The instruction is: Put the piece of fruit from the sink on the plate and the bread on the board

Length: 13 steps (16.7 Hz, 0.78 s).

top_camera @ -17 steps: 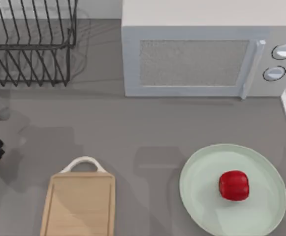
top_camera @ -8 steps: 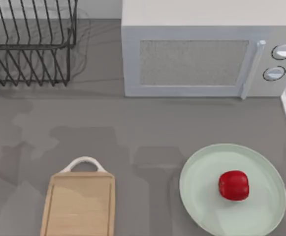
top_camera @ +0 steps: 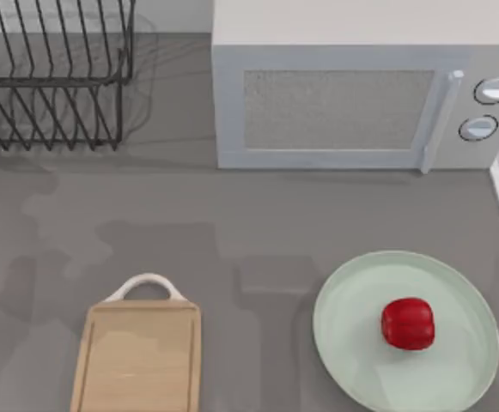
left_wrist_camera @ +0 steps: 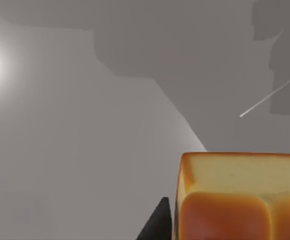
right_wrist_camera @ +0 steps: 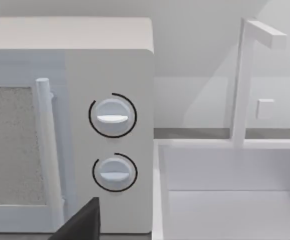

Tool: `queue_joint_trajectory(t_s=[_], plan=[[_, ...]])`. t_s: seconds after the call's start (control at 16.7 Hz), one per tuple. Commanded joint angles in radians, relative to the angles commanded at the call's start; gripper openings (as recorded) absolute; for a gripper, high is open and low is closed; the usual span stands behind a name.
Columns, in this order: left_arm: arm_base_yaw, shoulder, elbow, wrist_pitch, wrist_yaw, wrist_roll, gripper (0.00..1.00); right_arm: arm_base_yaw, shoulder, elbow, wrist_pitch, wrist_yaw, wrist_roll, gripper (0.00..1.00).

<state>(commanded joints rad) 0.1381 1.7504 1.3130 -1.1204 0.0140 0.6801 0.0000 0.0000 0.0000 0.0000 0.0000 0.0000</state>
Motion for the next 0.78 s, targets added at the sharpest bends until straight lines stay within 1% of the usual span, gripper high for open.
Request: queue_joint_trajectory(t_s=[0.18, 0.36, 0.54, 0.78], plan=[[-0.005, 0.004, -0.017, 0.011, -0.005, -0.087, 0.00, 0.000, 0.000, 0.000, 0.000, 0.000, 0.000, 1.00], [-0.022, 0.012, -0.045, 0.030, -0.014, -0.270, 0.00, 0.000, 0.000, 0.000, 0.000, 0.000, 0.000, 1.00], [-0.054, 0.020, -0.084, 0.051, -0.024, -0.544, 0.00, 0.000, 0.000, 0.000, 0.000, 0.000, 0.000, 1.00], [-0.122, 0.027, -0.149, 0.075, -0.036, -1.000, 0.00, 0.000, 0.000, 0.000, 0.000, 0.000, 0.000, 1.00]])
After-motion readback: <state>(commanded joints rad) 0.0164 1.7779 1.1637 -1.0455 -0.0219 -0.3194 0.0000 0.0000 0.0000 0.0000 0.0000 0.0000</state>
